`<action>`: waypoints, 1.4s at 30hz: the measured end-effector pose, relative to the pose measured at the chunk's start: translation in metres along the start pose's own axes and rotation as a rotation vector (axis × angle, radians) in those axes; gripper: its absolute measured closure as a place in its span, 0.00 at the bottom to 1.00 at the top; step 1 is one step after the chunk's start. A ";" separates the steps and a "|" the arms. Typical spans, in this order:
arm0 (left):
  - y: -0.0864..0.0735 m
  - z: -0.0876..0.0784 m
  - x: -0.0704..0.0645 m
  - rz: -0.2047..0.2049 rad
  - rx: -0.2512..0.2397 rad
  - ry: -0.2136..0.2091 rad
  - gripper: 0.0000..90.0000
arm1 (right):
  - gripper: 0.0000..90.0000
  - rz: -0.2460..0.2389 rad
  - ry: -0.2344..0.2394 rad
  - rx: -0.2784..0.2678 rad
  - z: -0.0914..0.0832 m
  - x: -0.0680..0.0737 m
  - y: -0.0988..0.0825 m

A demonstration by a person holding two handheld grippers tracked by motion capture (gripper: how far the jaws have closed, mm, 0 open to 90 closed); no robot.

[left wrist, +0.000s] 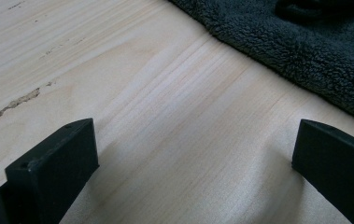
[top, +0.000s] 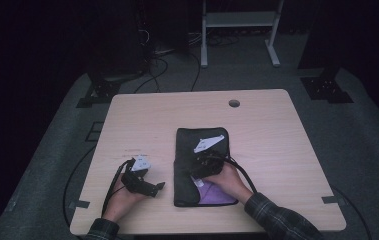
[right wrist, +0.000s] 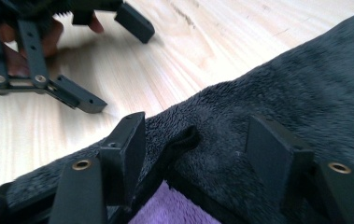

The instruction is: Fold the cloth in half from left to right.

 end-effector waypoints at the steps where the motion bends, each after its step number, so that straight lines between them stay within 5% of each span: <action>1: 0.000 0.000 0.000 0.002 0.002 -0.001 0.00 | 0.44 -0.005 0.001 0.007 0.003 0.001 -0.001; 8: 0.000 0.000 0.000 0.001 0.001 0.000 0.00 | 0.64 -0.073 -0.030 0.063 0.021 0.008 -0.009; 11: 0.000 0.000 0.000 0.001 0.000 0.000 0.00 | 0.83 -0.078 -0.036 0.055 0.019 0.010 -0.008; 15: 0.000 0.000 0.000 0.001 0.000 0.000 0.00 | 0.93 -0.066 -0.014 0.025 0.011 0.012 -0.005; 27: 0.000 0.000 0.000 0.003 0.000 -0.003 0.00 | 0.96 -0.104 -0.010 -0.014 -0.039 0.017 -0.010; 42: -0.001 -0.001 0.000 0.011 0.005 -0.006 0.00 | 0.96 -0.071 -0.045 0.020 -0.100 0.018 -0.061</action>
Point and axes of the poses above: each handheld gripper's, and its own axes: z roughly forward along the jaws, y roughly out of its top, x roughly to its left, the point moved 6 cm from there along z, roughly forward along the jaws, and after that the axes turned 5 degrees about z, right-handed, at the moved point
